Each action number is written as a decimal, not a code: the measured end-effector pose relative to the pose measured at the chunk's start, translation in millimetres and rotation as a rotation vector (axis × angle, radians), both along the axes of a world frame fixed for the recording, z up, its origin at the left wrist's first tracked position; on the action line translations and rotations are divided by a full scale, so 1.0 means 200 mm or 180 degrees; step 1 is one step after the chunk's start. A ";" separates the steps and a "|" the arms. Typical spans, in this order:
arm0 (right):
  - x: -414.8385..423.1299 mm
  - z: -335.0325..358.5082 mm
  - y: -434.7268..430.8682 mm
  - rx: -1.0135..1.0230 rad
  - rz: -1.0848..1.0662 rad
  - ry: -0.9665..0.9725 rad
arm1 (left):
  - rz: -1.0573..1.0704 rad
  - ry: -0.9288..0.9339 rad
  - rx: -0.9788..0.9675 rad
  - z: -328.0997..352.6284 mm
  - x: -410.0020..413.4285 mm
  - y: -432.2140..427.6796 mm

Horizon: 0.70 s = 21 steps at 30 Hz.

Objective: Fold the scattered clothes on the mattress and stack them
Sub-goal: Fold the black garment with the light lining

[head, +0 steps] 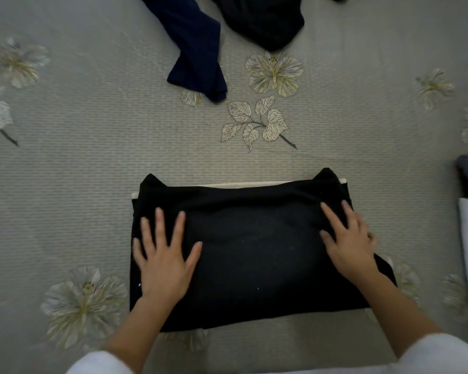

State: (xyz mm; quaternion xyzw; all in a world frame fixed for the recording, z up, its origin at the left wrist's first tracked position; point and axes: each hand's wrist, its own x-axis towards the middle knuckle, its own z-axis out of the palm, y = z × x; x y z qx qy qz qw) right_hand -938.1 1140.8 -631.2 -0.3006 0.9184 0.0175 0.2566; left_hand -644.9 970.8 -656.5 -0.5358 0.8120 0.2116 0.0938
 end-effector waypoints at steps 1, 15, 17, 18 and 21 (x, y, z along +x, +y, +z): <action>-0.01 0.01 0.05 -0.0003 -0.0317 -0.0075 | 0.0256 0.0014 -0.0003 0.02 0.04 -0.01; 0.01 0.22 0.00 -0.0733 -0.2023 -0.0360 | 0.2627 0.1377 0.1652 0.32 0.17 -0.08; 0.05 0.33 0.02 -0.0963 -0.1920 -0.0496 | 0.2445 0.1522 0.1682 0.43 0.15 -0.08; 0.07 0.38 0.04 -0.1083 -0.1853 -0.0581 | 0.2263 0.1569 0.1647 0.49 0.14 -0.06; 0.17 0.55 0.13 -0.1309 -0.1660 -0.0731 | 0.1603 0.1522 0.1489 0.65 0.10 -0.01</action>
